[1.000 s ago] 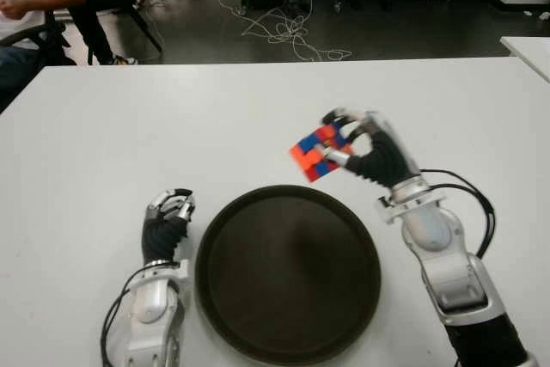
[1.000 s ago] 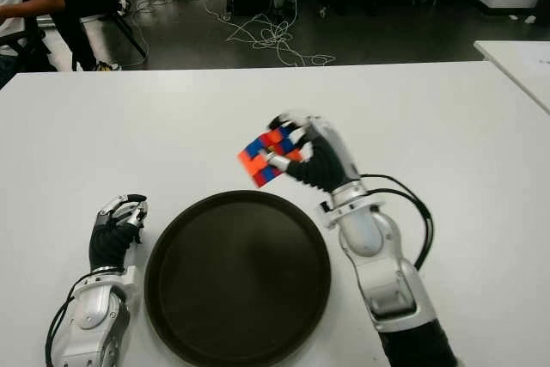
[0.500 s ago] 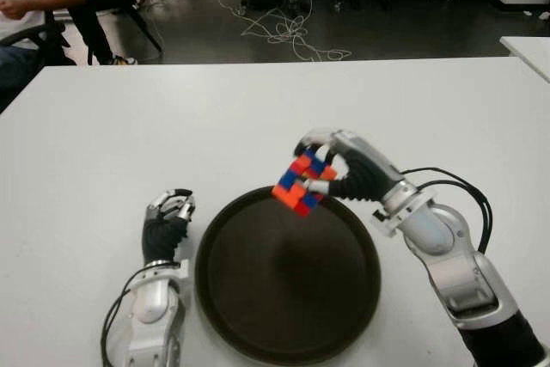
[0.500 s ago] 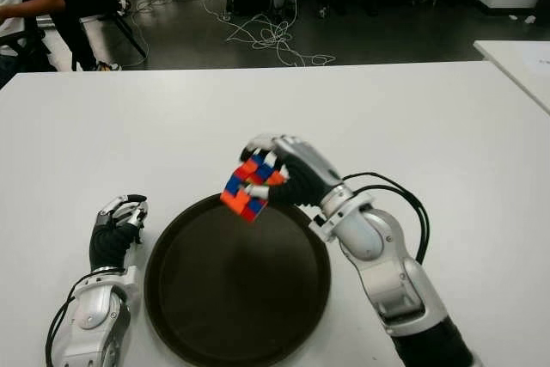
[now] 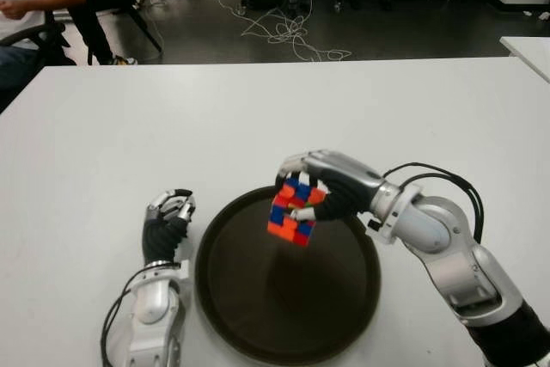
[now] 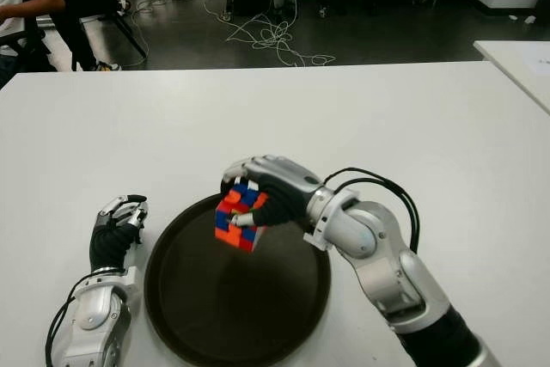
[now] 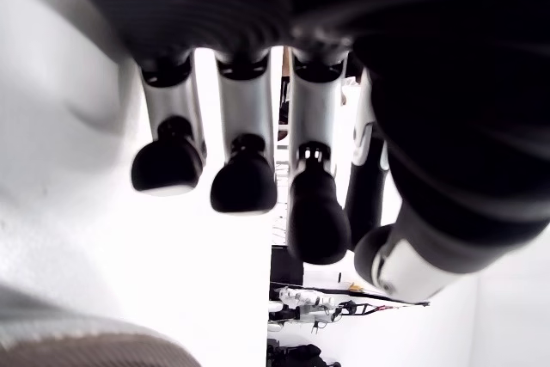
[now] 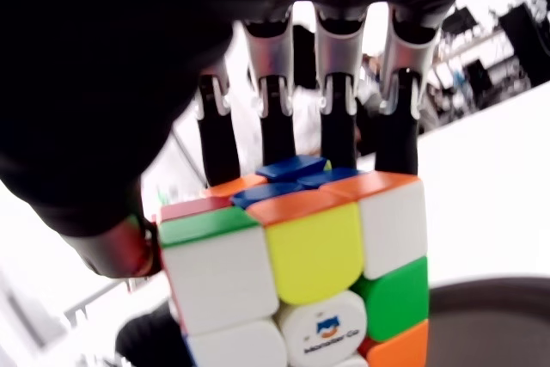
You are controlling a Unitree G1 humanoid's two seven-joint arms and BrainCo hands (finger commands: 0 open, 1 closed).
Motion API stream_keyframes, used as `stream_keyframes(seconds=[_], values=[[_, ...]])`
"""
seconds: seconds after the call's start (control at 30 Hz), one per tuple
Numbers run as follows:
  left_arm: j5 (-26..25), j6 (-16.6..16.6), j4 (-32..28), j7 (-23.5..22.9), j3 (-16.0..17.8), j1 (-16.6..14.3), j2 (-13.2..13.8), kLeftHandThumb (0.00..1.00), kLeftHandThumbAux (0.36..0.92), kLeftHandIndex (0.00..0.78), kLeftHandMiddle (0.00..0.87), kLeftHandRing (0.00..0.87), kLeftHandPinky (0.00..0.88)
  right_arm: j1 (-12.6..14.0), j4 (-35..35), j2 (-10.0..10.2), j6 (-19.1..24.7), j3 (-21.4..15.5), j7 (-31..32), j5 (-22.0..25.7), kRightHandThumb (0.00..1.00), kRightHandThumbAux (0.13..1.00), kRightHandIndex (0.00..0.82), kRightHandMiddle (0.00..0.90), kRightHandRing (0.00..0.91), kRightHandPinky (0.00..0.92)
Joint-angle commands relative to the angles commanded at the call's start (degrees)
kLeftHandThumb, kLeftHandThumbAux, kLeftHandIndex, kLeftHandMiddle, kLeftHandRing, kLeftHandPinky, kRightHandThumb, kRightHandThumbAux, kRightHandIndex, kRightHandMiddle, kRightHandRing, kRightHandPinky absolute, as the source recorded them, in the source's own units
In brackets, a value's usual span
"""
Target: Pick up the Rubik's Cube and put it in the plate
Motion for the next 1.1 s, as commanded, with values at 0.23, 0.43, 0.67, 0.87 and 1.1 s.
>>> stream_keyframes(seconds=[0.23, 0.43, 0.67, 0.87, 1.1], values=[[0.09, 0.47, -0.13, -0.38, -0.12, -0.02, 0.28, 0.711, 0.705, 0.444, 0.78, 0.811, 0.812, -0.52, -0.12, -1.03, -1.16, 1.66, 1.77, -2.21, 0.683, 0.734, 0.436, 0.809, 0.812, 0.796], [0.32, 0.7, -0.39, -0.84, -0.43, 0.13, 0.65, 0.711, 0.706, 0.444, 0.786, 0.814, 0.813, -0.77, 0.24, -1.52, -2.5, 2.61, 1.11, -6.09, 0.683, 0.735, 0.436, 0.803, 0.806, 0.782], [-0.13, 0.93, -0.46, -0.41, -0.05, 0.05, 0.13, 0.712, 0.705, 0.444, 0.782, 0.812, 0.81, -1.31, 1.88, -1.1, -2.91, 3.69, 0.88, -8.54, 0.686, 0.734, 0.436, 0.809, 0.806, 0.78], [-0.64, 0.71, -0.56, -0.06, 0.2, 0.05, -0.5, 0.712, 0.705, 0.444, 0.778, 0.809, 0.809, -0.28, 3.57, -0.09, -3.41, 4.1, -1.75, -10.89, 0.686, 0.734, 0.436, 0.814, 0.808, 0.778], [-0.48, 1.53, -0.5, 1.07, 0.39, -0.11, -0.8, 0.711, 0.706, 0.444, 0.777, 0.808, 0.808, -0.83, 9.56, 2.03, -4.55, 5.28, -7.39, -14.22, 0.684, 0.735, 0.435, 0.807, 0.807, 0.785]])
